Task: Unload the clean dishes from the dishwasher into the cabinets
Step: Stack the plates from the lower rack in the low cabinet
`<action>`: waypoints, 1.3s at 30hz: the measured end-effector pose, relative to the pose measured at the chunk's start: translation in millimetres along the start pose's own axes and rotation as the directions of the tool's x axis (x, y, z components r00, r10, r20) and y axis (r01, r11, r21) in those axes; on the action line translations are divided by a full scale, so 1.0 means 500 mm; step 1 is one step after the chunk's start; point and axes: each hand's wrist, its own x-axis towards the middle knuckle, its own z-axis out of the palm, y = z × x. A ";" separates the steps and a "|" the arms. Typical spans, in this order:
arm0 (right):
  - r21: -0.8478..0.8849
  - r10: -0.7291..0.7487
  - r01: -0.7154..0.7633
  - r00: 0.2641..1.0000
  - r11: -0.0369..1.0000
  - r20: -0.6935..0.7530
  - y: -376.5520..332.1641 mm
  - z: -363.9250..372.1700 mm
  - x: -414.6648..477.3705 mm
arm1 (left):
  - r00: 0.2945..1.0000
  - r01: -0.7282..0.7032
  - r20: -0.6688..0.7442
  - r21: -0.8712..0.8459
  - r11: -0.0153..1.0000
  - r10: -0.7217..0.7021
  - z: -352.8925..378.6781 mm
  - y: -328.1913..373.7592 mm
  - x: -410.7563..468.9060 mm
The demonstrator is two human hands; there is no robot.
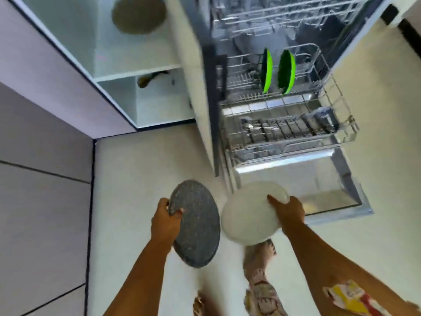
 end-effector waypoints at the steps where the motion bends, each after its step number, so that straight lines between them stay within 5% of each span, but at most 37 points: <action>1: -0.019 -0.029 0.030 0.999 0.999 0.035 0.002 0.038 -0.032 | 0.998 0.044 -0.037 -0.050 0.998 -0.045 -0.038 -0.031 -0.005; 5: 0.086 -0.097 0.085 0.984 0.993 0.147 -0.037 0.201 -0.161 | 0.932 0.129 -0.291 -0.289 0.949 -0.215 -0.191 -0.141 -0.016; 8: 0.199 -0.152 0.121 0.977 0.972 0.149 -0.092 0.283 -0.231 | 0.857 0.055 -0.426 -0.482 0.875 -0.288 -0.281 -0.182 -0.019; 14: 0.431 -0.202 0.078 0.947 0.899 0.249 -0.213 0.374 -0.265 | 0.748 -0.144 -0.492 -0.775 0.615 -0.445 -0.389 -0.182 0.008; 22: 0.649 -0.269 -0.115 0.845 0.752 0.462 -0.426 0.432 -0.171 | 0.823 -0.238 -0.370 -0.914 0.330 -0.430 -0.394 -0.036 0.135; 31: 0.725 -0.306 -0.158 0.831 0.670 0.464 -0.730 0.403 -0.075 | 0.895 -0.226 -0.279 -0.956 0.185 -0.348 -0.406 0.262 0.298; 39: 0.710 -0.342 -0.154 0.793 0.687 0.503 -0.863 0.468 -0.024 | 0.976 -0.118 -0.129 -0.990 0.074 -0.176 -0.372 0.363 0.416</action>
